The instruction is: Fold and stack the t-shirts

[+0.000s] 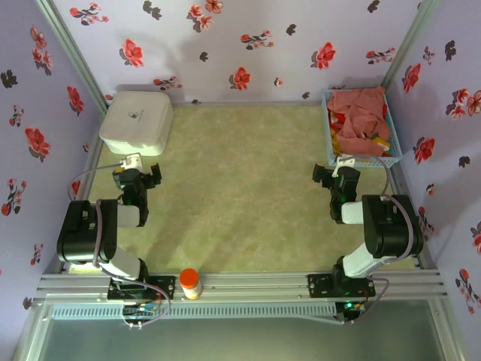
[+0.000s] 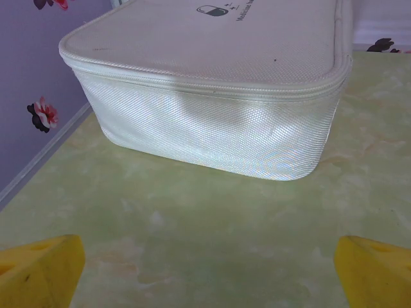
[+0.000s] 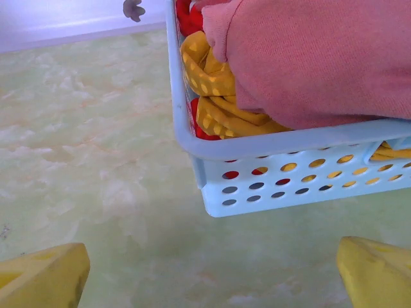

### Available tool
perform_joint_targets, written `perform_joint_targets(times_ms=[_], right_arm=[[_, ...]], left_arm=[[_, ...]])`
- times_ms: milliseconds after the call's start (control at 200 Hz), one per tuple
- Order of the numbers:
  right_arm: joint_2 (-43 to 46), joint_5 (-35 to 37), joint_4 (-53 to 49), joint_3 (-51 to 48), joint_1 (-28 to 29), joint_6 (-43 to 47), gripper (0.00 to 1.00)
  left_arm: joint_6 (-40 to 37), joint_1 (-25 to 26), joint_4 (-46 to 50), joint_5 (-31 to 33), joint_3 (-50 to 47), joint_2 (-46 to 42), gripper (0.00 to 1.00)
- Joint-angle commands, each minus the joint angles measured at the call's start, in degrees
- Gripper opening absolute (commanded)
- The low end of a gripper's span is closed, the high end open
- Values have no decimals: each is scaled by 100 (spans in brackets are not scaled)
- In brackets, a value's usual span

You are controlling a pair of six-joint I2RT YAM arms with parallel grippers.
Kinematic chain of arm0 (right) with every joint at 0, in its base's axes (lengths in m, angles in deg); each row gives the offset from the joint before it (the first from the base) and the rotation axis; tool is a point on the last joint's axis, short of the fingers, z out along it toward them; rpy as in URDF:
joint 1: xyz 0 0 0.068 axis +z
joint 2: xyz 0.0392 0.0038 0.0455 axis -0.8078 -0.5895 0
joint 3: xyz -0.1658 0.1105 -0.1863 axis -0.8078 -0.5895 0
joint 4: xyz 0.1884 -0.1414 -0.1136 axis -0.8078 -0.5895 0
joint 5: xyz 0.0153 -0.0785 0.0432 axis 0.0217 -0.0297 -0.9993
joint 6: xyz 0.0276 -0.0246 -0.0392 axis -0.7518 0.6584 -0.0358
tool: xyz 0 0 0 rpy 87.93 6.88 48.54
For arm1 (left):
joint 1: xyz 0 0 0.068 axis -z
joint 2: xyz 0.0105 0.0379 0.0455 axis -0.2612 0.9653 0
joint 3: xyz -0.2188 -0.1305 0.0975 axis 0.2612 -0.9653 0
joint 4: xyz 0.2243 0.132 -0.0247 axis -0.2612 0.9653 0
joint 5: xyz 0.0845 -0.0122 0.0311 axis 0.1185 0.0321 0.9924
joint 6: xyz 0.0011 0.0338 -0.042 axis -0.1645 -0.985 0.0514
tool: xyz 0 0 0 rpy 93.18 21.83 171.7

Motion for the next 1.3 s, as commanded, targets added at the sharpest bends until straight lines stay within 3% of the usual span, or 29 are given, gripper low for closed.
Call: perform_joint_targets(times_ms=[0, 810, 935, 1030, 1075, 1175, 1290], right_arm=[[5, 80, 84, 96, -29, -14, 99], [4, 75, 66, 113, -29, -1, 99], [219, 468, 121, 1, 35, -25, 99], [1015, 929, -1165, 276, 159, -120, 99], [1359, 1139, -2080, 596, 173, -346, 99], [1689, 1438, -3724, 1413, 182, -752, 99], [1556, 2029, -5377, 2558, 164, -1677, 99]], left_arm=[[-18, 19, -31, -2, 47, 49, 100], [-18, 19, -31, -13, 47, 50, 100], [-45, 45, -50, 70, 39, 43, 100], [-293, 354, 97, 654, 54, -232, 100], [-335, 554, 329, 1299, 148, -431, 100], [-343, 832, 2064, 1617, 791, -1051, 100], [692, 939, 3768, 1723, 1631, -1435, 98]])
